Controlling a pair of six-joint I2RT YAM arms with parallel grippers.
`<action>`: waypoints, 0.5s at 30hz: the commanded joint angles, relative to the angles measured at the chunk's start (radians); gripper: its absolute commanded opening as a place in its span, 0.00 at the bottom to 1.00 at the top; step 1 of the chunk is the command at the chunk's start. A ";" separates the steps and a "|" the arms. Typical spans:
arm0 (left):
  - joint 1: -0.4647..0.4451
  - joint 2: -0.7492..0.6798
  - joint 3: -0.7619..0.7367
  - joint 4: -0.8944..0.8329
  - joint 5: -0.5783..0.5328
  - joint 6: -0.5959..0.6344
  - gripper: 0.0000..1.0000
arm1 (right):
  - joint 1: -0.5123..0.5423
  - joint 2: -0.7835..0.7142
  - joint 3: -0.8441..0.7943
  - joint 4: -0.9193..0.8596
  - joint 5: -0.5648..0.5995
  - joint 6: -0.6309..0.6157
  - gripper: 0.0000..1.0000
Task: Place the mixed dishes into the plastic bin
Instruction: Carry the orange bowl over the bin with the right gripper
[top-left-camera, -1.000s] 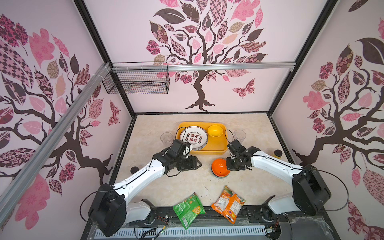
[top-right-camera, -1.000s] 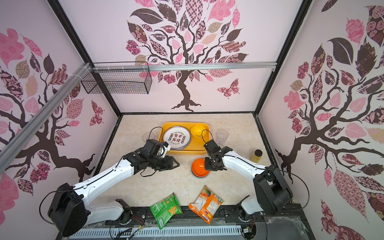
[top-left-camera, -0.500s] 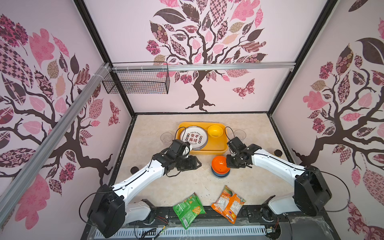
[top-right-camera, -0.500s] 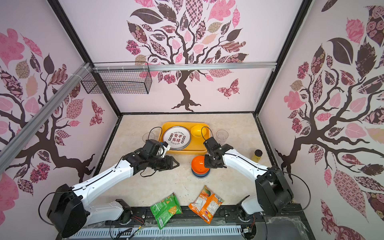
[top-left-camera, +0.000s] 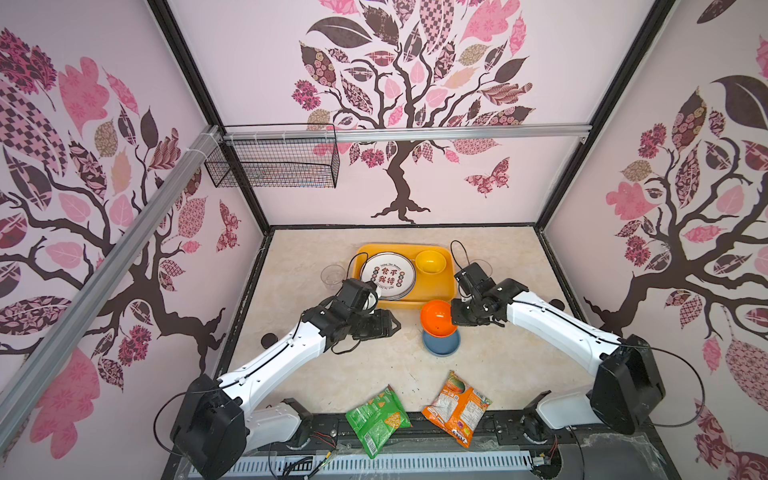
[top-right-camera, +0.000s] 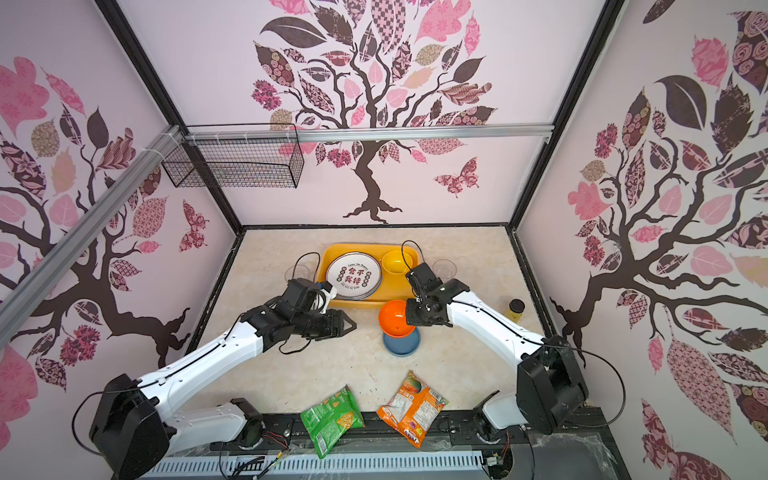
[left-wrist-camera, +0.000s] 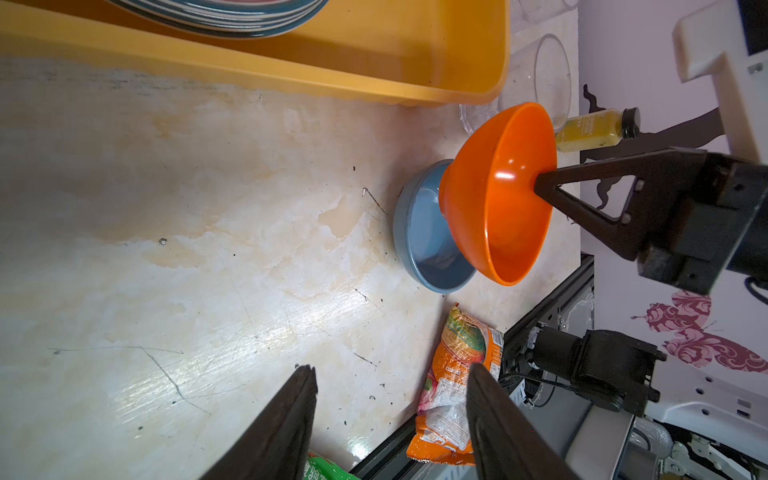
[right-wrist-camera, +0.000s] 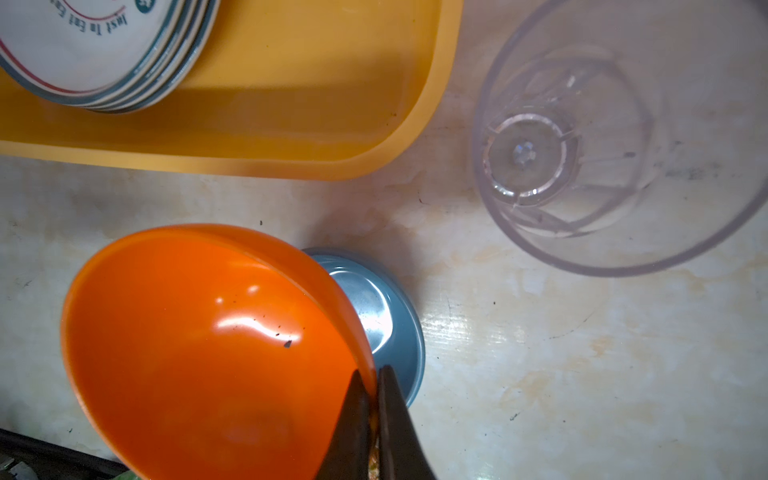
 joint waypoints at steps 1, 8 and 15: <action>0.020 -0.034 0.001 -0.015 -0.037 -0.012 0.61 | 0.007 -0.003 0.066 -0.026 0.002 -0.025 0.01; 0.107 -0.082 -0.009 -0.030 -0.029 -0.015 0.61 | 0.007 0.047 0.151 -0.039 0.016 -0.048 0.01; 0.149 -0.108 0.007 -0.053 -0.049 -0.005 0.61 | 0.004 0.108 0.236 -0.043 0.028 -0.064 0.01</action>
